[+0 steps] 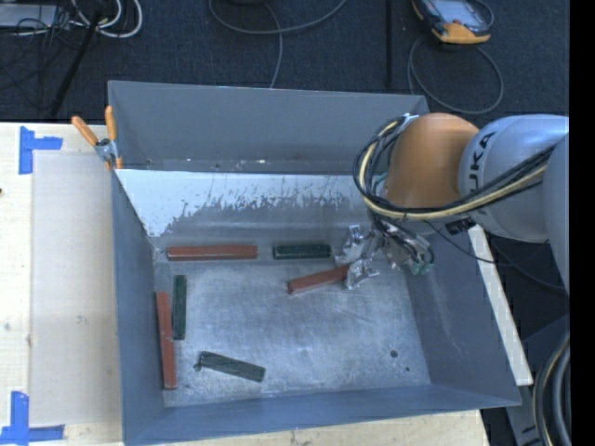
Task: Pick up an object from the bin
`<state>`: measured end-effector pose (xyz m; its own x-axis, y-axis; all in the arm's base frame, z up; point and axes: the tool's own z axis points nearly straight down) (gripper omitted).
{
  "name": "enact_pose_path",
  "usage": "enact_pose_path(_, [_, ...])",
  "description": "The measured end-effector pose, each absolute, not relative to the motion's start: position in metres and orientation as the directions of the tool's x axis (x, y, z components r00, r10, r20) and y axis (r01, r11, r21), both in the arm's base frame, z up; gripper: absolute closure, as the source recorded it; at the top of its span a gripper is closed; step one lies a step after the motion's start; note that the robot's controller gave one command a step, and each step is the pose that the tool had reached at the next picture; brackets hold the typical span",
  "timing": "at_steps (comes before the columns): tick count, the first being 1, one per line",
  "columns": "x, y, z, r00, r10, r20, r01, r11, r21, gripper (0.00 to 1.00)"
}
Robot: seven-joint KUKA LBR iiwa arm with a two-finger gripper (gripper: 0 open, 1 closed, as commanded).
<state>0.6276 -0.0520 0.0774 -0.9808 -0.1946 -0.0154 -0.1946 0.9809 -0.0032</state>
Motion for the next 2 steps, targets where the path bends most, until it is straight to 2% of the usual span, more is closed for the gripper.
enact_pose_path(1, [0.628, -0.052, 0.077, -0.981, -0.195, -0.015, -0.195, 0.981, -0.003, 1.0])
enact_pose_path(2, [0.62, -0.02, 0.249, -0.977, -0.215, -0.01, -0.215, 0.977, -0.002, 1.0])
